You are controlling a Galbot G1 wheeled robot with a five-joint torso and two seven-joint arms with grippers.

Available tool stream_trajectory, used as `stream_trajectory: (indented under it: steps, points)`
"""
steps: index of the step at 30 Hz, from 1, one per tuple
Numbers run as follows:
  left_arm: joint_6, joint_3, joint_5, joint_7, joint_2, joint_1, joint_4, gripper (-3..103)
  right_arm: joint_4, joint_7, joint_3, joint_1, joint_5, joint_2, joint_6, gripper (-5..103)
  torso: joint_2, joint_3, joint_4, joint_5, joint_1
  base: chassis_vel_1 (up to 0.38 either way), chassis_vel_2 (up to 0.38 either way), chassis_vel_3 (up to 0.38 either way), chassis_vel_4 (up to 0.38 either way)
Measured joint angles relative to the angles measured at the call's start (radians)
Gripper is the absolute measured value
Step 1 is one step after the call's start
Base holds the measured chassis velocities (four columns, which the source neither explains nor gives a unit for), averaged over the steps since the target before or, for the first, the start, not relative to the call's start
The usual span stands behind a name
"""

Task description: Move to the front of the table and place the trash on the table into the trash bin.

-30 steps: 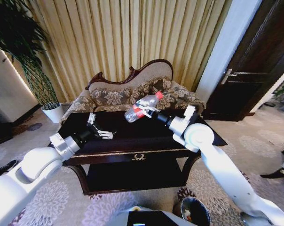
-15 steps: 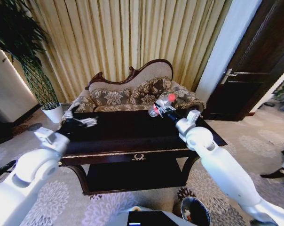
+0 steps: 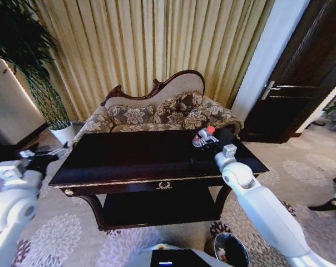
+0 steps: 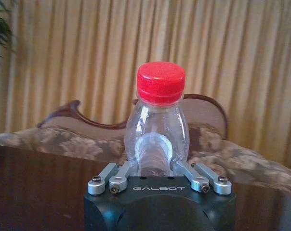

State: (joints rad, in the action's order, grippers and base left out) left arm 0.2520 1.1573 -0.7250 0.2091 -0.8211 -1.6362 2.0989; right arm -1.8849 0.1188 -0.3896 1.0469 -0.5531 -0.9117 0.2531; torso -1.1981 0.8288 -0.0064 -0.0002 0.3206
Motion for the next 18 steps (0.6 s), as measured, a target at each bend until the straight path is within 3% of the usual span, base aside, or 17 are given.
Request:
stream_trajectory:
  steps: [2, 18]
  points:
    - [-0.039, 0.026, -0.007, -0.022, 0.01, -0.004, -0.042, 100, -0.001, 0.0, -0.031, 0.027, -0.006, 0.016, -0.005, 27, 0.0, 0.0, -0.0001, -0.0003, 0.0, 0.0, 0.0, 0.0, 0.0]
    - [-0.124, 0.117, 0.001, -0.126, 0.088, -0.031, -0.119, 100, -0.075, 0.0, -0.105, 0.07, -0.114, 0.11, 0.017, 27, 0.0, 0.0, -0.0001, 0.0001, 0.0, 0.0, 0.0, 0.0, 0.0]
